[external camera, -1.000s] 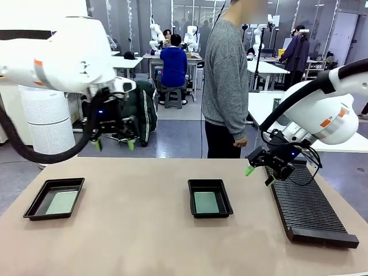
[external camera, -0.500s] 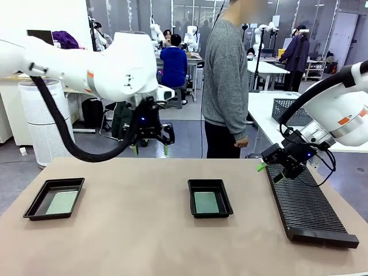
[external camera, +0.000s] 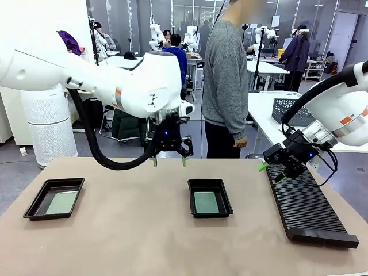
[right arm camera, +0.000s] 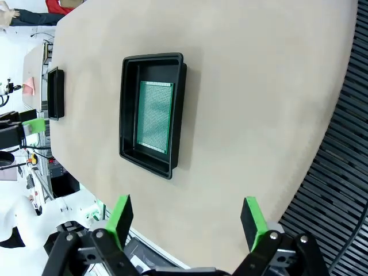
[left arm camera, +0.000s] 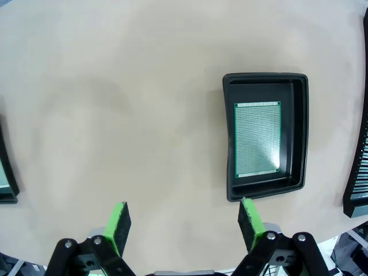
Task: Inspect and transfer BCBs to ESD trays.
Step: Pick up the ESD tray and place it on the left side of the table.
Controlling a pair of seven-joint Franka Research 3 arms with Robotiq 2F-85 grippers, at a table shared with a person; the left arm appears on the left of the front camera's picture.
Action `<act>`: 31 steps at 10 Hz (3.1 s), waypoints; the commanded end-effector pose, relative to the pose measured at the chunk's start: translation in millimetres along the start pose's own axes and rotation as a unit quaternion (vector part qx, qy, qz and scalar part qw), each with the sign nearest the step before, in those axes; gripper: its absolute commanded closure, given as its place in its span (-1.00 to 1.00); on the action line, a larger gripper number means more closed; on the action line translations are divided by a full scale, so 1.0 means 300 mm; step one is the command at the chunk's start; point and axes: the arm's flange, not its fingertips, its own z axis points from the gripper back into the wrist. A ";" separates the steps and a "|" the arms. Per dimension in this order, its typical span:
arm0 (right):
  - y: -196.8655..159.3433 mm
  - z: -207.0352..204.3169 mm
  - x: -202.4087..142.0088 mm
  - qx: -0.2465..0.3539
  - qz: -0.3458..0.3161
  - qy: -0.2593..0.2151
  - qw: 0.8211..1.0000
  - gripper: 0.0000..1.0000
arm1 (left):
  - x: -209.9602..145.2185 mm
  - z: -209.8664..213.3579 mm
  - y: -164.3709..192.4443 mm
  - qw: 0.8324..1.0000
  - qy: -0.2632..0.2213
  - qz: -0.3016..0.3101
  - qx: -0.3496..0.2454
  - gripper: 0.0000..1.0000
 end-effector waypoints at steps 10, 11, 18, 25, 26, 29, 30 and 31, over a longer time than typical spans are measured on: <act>0.004 -0.003 0.001 -0.003 -0.005 -0.001 1.000 -1.00 | 0.058 -0.326 -0.169 1.000 0.000 0.016 0.012 -1.00; 0.004 -0.003 0.001 -0.003 -0.005 -0.001 1.000 -1.00 | 0.059 -0.355 -0.174 1.000 0.001 0.018 0.013 -1.00; 0.004 -0.003 0.001 -0.003 -0.005 -0.001 1.000 -1.00 | 0.066 -0.490 -0.194 1.000 -0.002 0.022 0.003 -0.81; 0.004 -0.003 0.001 -0.003 -0.005 -0.001 1.000 -1.00 | 0.057 -0.476 -0.183 1.000 -0.011 0.016 0.020 0.54; 0.004 -0.003 0.001 -0.003 -0.005 -0.001 1.000 -1.00 | 0.057 -0.474 -0.181 1.000 -0.011 0.016 0.019 0.74; 0.004 -0.003 0.001 -0.003 -0.005 -0.001 1.000 -1.00 | 0.058 -0.477 -0.179 1.000 -0.010 0.014 0.016 1.00; 0.004 -0.003 0.001 -0.003 -0.005 -0.001 1.000 -1.00 | 0.058 -0.480 -0.180 1.000 -0.010 0.015 0.016 1.00; 0.004 -0.003 0.001 -0.003 -0.005 -0.001 1.000 -1.00 | 0.057 -0.481 -0.179 1.000 -0.010 0.015 0.015 1.00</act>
